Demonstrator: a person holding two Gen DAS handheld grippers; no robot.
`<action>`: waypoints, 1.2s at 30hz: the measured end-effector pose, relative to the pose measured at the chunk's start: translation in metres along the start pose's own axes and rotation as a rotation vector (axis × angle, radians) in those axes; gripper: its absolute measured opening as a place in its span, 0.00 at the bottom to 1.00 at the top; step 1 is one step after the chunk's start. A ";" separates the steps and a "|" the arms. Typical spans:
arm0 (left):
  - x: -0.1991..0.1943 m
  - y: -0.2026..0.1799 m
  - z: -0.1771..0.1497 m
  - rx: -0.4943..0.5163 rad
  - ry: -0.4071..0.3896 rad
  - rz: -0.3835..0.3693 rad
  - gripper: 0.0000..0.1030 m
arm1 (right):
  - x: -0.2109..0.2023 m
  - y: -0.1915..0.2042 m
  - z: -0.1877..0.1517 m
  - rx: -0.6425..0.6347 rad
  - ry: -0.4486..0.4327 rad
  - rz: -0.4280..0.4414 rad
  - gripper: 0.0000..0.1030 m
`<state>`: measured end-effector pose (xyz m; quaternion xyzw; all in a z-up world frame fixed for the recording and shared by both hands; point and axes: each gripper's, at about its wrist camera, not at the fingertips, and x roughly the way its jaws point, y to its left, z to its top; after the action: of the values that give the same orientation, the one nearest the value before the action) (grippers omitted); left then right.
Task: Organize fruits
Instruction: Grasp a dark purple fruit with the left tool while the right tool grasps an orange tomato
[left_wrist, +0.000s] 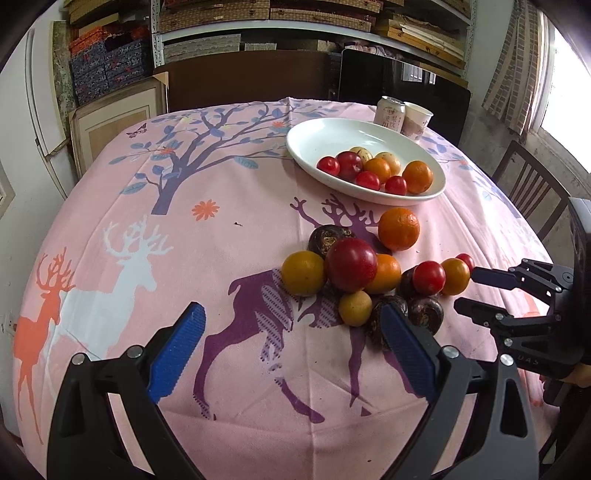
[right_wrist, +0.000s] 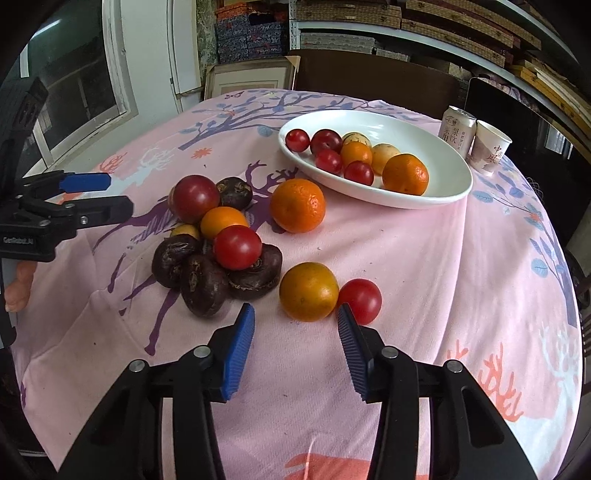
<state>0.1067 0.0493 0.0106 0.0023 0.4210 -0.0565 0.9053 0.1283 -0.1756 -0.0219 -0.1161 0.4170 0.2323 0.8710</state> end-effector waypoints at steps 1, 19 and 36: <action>0.000 0.000 -0.001 0.008 0.002 -0.003 0.91 | 0.002 0.000 0.000 0.000 0.000 -0.009 0.46; 0.012 -0.044 -0.016 0.127 0.077 -0.098 0.91 | 0.013 0.022 0.012 -0.237 -0.010 -0.118 0.35; 0.037 -0.055 -0.013 0.148 0.109 -0.135 0.39 | -0.041 -0.013 -0.023 -0.016 -0.105 0.041 0.36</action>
<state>0.1148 -0.0086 -0.0232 0.0441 0.4632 -0.1480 0.8727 0.0972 -0.2089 -0.0043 -0.1020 0.3713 0.2592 0.8857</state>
